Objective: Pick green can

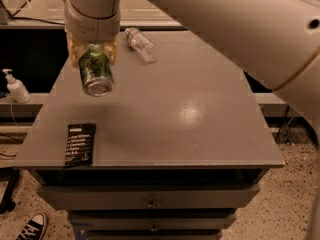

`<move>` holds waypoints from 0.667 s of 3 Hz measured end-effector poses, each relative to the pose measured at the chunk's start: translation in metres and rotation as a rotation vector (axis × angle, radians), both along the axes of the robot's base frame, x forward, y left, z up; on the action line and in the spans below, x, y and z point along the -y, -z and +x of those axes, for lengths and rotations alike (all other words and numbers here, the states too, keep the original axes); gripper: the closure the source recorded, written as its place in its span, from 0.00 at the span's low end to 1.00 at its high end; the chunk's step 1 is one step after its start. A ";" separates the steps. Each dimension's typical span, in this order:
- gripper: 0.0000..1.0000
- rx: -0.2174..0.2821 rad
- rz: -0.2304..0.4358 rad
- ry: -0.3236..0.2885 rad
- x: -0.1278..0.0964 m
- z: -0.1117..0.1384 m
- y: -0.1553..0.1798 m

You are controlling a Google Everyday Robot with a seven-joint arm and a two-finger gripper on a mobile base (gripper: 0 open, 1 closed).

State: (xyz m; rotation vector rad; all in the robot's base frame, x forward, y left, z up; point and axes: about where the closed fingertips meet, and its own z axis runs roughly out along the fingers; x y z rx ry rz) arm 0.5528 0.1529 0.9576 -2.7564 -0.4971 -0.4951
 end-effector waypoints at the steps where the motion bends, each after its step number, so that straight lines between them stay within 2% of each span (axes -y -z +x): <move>1: 1.00 0.058 0.139 0.063 0.024 -0.012 -0.038; 2: 1.00 0.069 0.155 0.077 0.029 -0.009 -0.042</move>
Offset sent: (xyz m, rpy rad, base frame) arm -0.0094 -0.0178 0.0290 0.1077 -0.0450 -0.0482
